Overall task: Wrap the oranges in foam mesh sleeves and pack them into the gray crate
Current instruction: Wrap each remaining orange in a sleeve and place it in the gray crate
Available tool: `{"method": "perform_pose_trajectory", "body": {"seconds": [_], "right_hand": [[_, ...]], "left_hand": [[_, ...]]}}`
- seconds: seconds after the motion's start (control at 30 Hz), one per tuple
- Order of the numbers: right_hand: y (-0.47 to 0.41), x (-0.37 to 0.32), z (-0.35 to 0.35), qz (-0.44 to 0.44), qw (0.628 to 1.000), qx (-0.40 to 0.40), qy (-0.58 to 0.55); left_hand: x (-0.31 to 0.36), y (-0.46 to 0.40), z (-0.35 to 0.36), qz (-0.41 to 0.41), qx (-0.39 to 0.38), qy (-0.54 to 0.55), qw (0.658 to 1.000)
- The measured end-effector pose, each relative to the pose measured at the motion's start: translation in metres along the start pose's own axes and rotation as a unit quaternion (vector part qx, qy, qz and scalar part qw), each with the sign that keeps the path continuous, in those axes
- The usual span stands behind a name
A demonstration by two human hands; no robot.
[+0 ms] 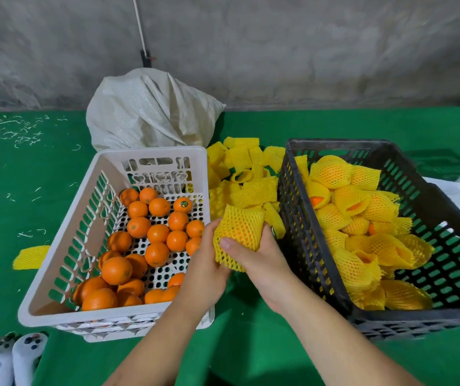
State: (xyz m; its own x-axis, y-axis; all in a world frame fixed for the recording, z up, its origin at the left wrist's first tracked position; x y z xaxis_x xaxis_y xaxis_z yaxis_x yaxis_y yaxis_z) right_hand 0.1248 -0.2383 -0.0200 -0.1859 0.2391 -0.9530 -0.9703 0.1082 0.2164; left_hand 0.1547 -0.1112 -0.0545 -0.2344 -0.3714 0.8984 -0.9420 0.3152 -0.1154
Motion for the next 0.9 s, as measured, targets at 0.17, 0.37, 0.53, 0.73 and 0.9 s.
{"method": "perform_pose_trajectory", "body": {"seconds": [0.17, 0.37, 0.53, 0.73, 0.9], "right_hand": [[0.002, -0.008, -0.026, 0.010, 0.998, 0.026, -0.053], [-0.019, -0.052, -0.112, -0.071, 0.968, 0.224, -0.089], [-0.037, -0.075, -0.164, -0.082, 0.907, 0.309, -0.273], [-0.038, -0.036, -0.156, 0.142, 0.927, 0.276, -0.211], [-0.046, -0.056, -0.140, 0.012, 0.959, 0.281, -0.041]], "left_hand": [[0.013, 0.002, 0.002, 0.010, 0.016, -0.062, 0.998], [0.007, -0.001, -0.005, -0.003, 0.075, -0.213, 0.974], [-0.001, -0.007, -0.002, -0.069, 0.053, -0.229, 0.970], [0.003, -0.008, -0.004, -0.073, 0.062, -0.218, 0.971], [0.000, -0.006, -0.012, -0.113, 0.085, -0.134, 0.981]]}}
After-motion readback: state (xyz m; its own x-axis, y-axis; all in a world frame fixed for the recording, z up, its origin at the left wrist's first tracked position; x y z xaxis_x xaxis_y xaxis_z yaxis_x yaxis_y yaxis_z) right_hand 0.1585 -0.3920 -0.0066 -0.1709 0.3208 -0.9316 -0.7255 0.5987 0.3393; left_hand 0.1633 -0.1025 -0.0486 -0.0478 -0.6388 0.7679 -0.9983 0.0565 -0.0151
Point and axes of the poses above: each hand's wrist, its own y-axis away from the middle knuckle, its own z-axis out of the palm, x = y × z, the point moved 5 cm from there along -y, towards the middle knuckle, and after that the axes turned 6 degrees about -y, right-handed, at the moved point
